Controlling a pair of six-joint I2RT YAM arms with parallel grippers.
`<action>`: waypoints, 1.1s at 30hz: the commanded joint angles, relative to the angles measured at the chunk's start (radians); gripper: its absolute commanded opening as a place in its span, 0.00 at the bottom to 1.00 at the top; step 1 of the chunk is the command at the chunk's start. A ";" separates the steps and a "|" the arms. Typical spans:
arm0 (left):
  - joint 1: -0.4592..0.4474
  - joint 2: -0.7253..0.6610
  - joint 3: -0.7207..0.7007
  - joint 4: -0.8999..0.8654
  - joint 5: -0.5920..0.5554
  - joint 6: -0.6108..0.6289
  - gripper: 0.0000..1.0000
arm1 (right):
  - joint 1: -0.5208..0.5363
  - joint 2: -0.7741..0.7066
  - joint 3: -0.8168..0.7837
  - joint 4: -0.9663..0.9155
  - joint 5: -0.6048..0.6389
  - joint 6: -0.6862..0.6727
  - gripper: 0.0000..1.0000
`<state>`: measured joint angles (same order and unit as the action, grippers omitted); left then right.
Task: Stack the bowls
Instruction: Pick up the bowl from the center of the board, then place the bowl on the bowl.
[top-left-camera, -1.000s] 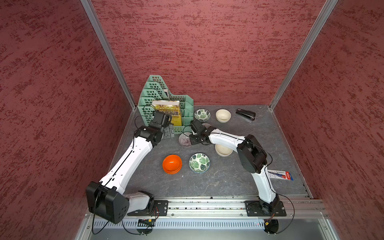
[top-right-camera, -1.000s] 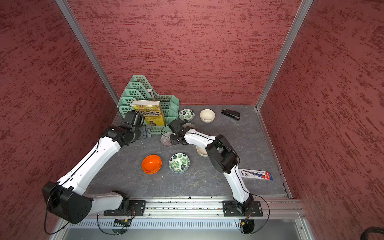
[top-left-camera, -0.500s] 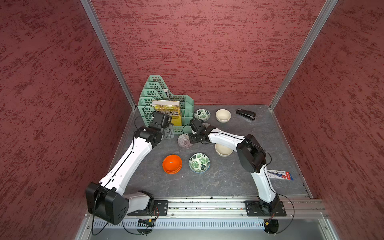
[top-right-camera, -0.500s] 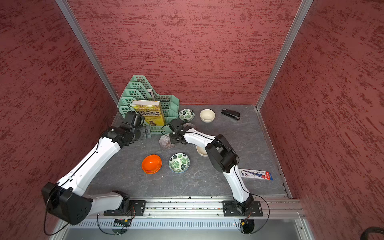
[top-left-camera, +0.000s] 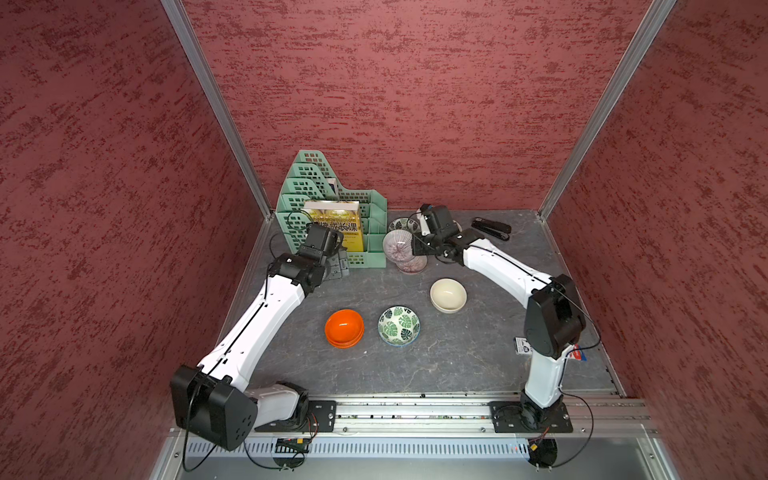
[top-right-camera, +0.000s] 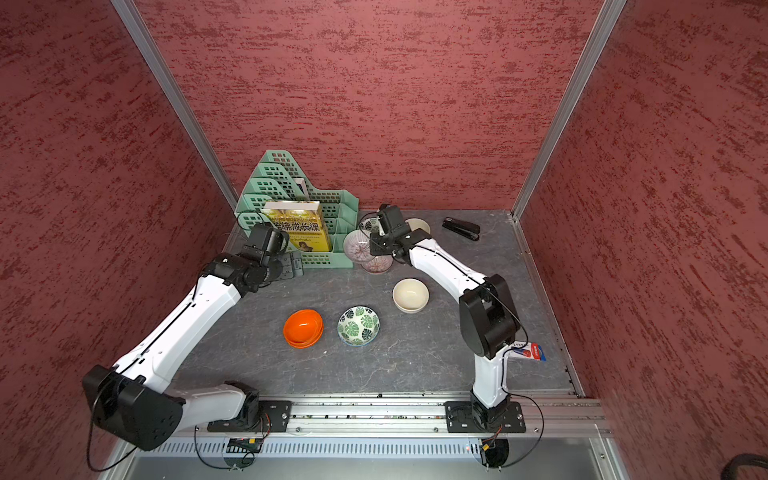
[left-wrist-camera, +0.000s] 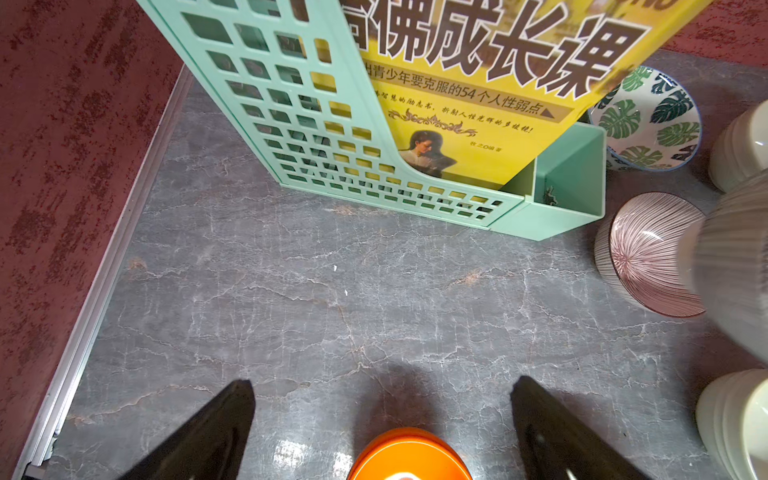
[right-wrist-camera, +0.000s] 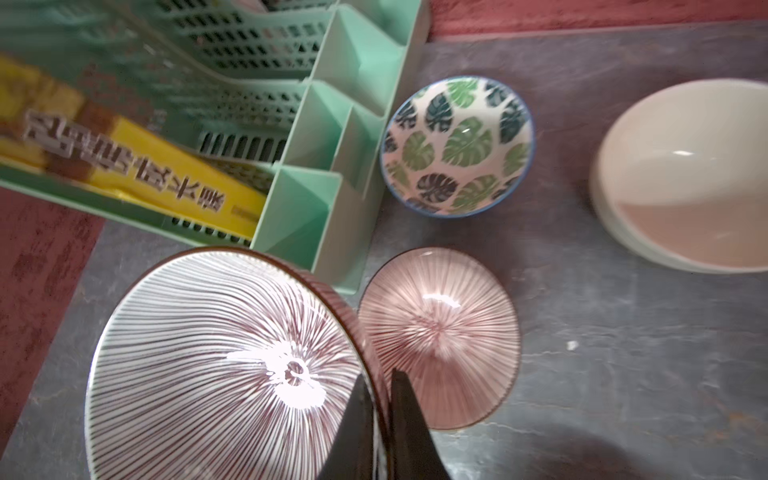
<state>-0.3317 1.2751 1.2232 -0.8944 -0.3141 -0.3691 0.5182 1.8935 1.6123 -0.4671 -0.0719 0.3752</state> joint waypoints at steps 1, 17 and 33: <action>-0.010 -0.002 -0.007 0.033 0.011 -0.005 0.99 | -0.043 0.001 -0.016 0.031 -0.040 0.008 0.00; -0.021 0.026 0.013 0.025 -0.003 0.001 0.99 | -0.072 0.189 0.121 -0.039 -0.033 -0.023 0.00; -0.021 0.044 0.017 0.037 -0.005 0.007 0.99 | -0.073 0.246 0.167 -0.102 -0.001 -0.056 0.00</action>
<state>-0.3481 1.3109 1.2236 -0.8730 -0.3130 -0.3687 0.4450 2.1399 1.7420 -0.5709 -0.0925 0.3305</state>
